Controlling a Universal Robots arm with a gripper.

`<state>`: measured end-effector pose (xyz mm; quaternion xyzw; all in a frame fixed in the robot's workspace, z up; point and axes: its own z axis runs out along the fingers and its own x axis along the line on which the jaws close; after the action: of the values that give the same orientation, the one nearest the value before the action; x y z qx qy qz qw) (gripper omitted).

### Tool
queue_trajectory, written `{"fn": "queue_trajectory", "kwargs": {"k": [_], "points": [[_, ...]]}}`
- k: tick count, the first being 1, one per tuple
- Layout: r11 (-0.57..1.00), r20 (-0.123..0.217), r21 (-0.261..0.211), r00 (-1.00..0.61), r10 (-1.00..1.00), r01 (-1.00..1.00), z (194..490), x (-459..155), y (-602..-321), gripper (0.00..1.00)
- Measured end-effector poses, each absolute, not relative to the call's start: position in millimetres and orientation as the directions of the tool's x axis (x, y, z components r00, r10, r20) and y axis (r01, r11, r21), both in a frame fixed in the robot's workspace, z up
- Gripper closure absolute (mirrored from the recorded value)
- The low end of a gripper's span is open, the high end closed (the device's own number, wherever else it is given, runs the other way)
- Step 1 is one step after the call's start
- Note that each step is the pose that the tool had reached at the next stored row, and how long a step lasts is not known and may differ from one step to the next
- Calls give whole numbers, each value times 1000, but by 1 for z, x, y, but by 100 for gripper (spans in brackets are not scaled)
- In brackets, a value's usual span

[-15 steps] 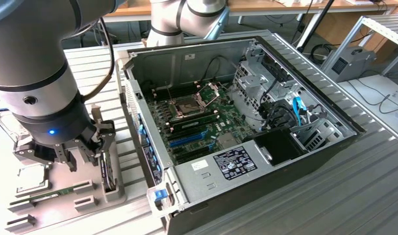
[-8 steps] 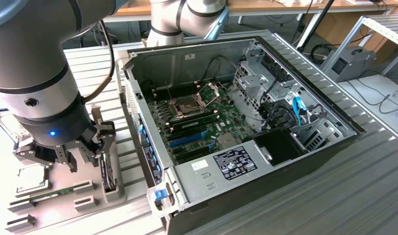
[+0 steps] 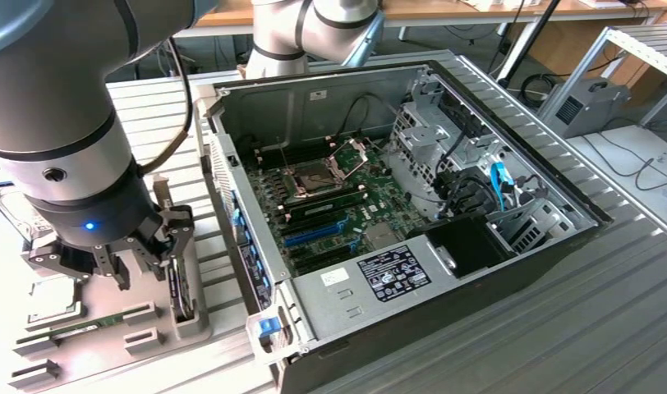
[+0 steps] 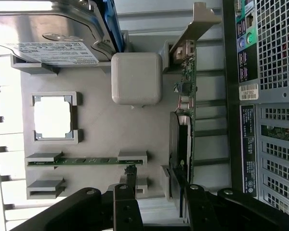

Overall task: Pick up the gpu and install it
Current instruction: 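Pick up the gpu and move the gpu toward the slot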

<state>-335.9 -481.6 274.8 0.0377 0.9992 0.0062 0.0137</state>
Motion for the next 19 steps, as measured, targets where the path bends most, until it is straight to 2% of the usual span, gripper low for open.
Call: {"fn": "queue_trajectory", "kwargs": {"k": [13, 19], "points": [[997, -27, 7, -997, 75, 75, 269, -337, -481, 58], [997, -29, -22, -997, 74, 75, 268, -328, -478, 58]]}}
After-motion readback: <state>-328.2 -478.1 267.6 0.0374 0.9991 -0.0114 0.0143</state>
